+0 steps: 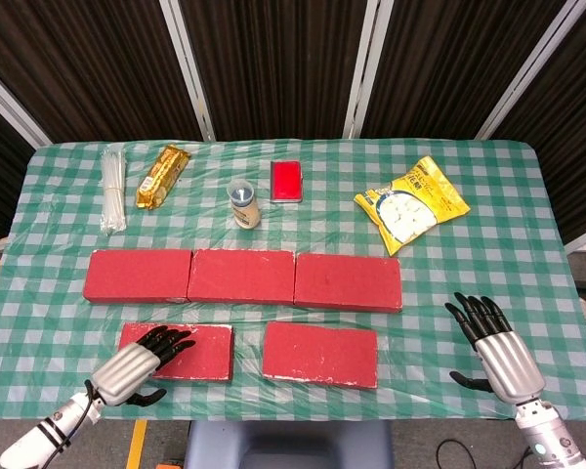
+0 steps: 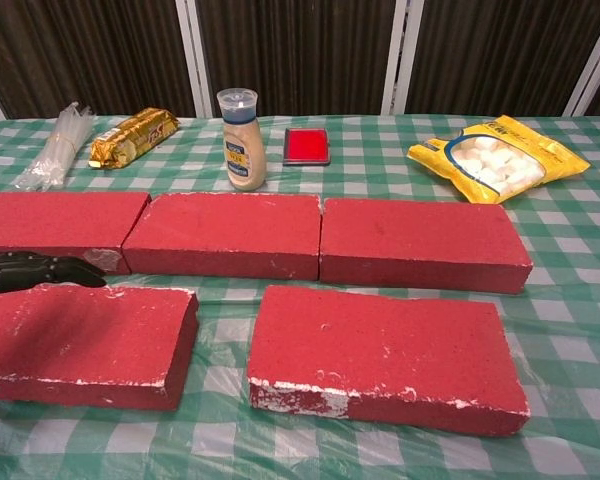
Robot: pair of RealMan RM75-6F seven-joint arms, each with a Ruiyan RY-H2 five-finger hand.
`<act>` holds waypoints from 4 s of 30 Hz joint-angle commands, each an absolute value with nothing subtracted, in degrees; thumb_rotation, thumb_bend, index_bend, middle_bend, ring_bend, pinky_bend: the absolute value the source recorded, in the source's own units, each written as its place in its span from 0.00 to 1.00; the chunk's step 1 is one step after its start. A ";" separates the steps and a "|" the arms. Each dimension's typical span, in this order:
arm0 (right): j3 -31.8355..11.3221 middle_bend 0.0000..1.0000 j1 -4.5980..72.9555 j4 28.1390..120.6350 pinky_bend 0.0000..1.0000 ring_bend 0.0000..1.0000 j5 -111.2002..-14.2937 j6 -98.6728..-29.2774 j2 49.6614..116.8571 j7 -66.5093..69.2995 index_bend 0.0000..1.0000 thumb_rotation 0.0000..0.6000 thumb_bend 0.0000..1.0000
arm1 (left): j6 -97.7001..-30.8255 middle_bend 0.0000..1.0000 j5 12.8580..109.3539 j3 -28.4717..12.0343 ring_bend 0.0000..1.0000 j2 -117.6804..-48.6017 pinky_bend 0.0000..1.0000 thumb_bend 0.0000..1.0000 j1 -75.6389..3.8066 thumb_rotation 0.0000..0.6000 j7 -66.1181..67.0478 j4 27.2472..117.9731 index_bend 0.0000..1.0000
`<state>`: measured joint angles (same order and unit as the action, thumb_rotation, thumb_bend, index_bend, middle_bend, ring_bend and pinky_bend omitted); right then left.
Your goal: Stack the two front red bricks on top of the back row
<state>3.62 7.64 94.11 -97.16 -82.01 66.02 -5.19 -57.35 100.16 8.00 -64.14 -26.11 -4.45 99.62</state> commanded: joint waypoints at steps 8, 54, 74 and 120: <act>3.91 0.00 7.92 94.28 0.00 0.00 -97.44 -81.15 65.82 -4.91 0.00 1.00 0.06 | -54.50 0.00 97.38 6.86 0.00 -67.14 0.01 0.33 -28.26 1.00 -2.59 97.98 0.00; 3.66 0.00 8.02 94.76 0.00 0.00 -96.63 -80.08 65.94 -5.78 0.00 1.00 0.06 | -46.58 0.00 80.77 4.79 0.00 -66.45 0.01 0.32 -32.23 1.00 10.10 99.88 0.00; 3.62 0.00 7.85 94.89 0.00 0.00 -96.30 -80.10 65.90 -6.20 0.00 1.00 0.06 | -43.17 0.00 75.19 4.13 0.00 -65.52 0.06 0.31 -35.21 1.00 14.66 100.98 0.00; 3.74 0.00 7.85 95.27 0.00 0.00 -96.03 -79.44 66.39 -7.76 0.00 1.00 0.06 | -53.91 0.70 87.48 6.73 0.79 -63.85 0.81 0.37 -31.32 1.00 7.77 98.72 0.00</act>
<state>3.74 7.85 95.27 -96.02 -79.43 66.39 -7.77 -53.23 87.05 6.51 -64.23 -31.80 7.55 98.43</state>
